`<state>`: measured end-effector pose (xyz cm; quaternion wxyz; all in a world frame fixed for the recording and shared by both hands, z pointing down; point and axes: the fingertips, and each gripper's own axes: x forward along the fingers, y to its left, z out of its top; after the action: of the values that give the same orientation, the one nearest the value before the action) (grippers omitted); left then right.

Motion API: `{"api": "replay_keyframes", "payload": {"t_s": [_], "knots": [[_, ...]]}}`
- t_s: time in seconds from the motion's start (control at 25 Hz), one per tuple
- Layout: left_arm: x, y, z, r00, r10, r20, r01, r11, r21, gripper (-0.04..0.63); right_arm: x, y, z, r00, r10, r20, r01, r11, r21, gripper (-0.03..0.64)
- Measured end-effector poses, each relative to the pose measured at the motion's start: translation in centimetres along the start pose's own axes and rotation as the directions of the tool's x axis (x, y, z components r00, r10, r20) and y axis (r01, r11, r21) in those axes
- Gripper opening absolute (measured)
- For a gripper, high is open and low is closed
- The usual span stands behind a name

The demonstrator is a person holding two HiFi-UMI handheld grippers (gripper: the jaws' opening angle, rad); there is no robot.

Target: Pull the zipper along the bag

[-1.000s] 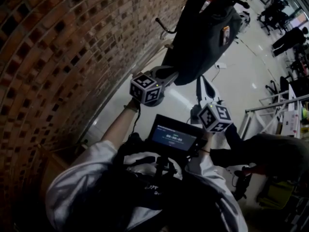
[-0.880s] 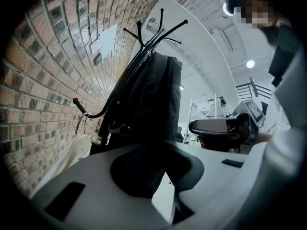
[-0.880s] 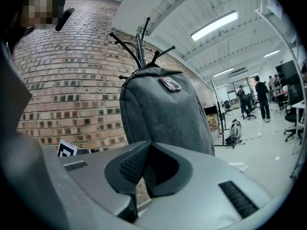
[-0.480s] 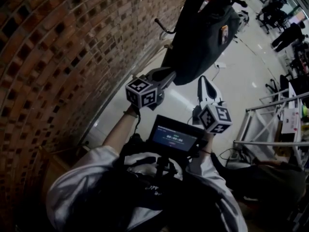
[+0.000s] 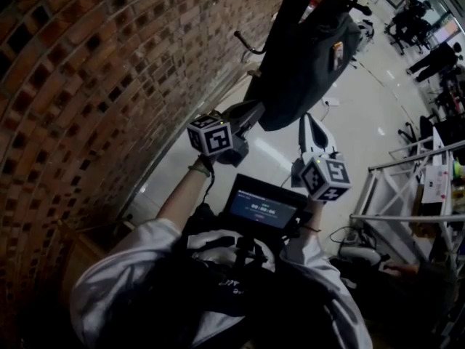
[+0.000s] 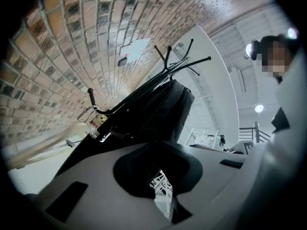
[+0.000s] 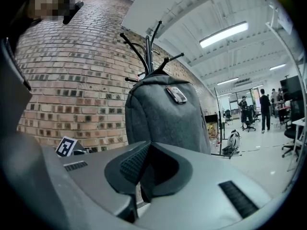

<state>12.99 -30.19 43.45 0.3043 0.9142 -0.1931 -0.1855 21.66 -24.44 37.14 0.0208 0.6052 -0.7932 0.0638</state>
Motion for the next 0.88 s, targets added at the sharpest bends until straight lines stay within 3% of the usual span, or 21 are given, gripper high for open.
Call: {"api": "replay_keyframes", "payload": {"t_s": [0.08, 0.2, 0.4, 0.52, 0.6, 0.8, 0.88], "knots": [[0.0, 0.0, 0.4, 1.0, 0.007, 0.004, -0.007, 0.999, -0.041, 0.017, 0.0, 0.1, 0.3, 1.0, -0.004, -0.008, 0.004, 1.0, -0.022, 0.002], [0.0, -0.1, 0.7, 1.0, 0.009, 0.002, -0.009, 0.999, -0.047, 0.016, 0.2, 0.6, 1.3, 1.0, 0.002, -0.026, -0.005, 0.993, -0.12, 0.002], [0.1, 0.1, 0.9, 0.999, 0.025, -0.021, -0.025, 1.0, 0.014, 0.015, 1.1, 2.0, 4.4, 0.999, 0.034, -0.017, -0.037, 0.977, -0.209, 0.006], [0.1, -0.1, 0.6, 0.998, 0.045, -0.04, -0.045, 0.999, -0.002, 0.015, 1.2, 2.5, 6.2, 0.999, 0.052, -0.001, -0.05, 0.968, -0.246, 0.006], [0.1, -0.3, 0.7, 0.997, 0.053, -0.054, -0.052, 0.998, 0.028, 0.015, 1.3, 2.9, 7.4, 0.998, 0.069, 0.011, -0.063, 0.958, -0.279, 0.006], [0.0, -0.1, 0.8, 0.993, 0.091, -0.075, -0.088, 0.995, 0.045, 0.015, 1.9, 3.7, 10.7, 0.996, 0.089, 0.028, -0.069, 0.901, -0.428, 0.026], [-0.1, 0.1, 0.8, 0.993, 0.096, -0.069, -0.094, 0.995, 0.028, 0.015, 2.4, 4.7, 12.1, 0.995, 0.098, 0.011, -0.08, 0.865, -0.495, 0.078]]}}
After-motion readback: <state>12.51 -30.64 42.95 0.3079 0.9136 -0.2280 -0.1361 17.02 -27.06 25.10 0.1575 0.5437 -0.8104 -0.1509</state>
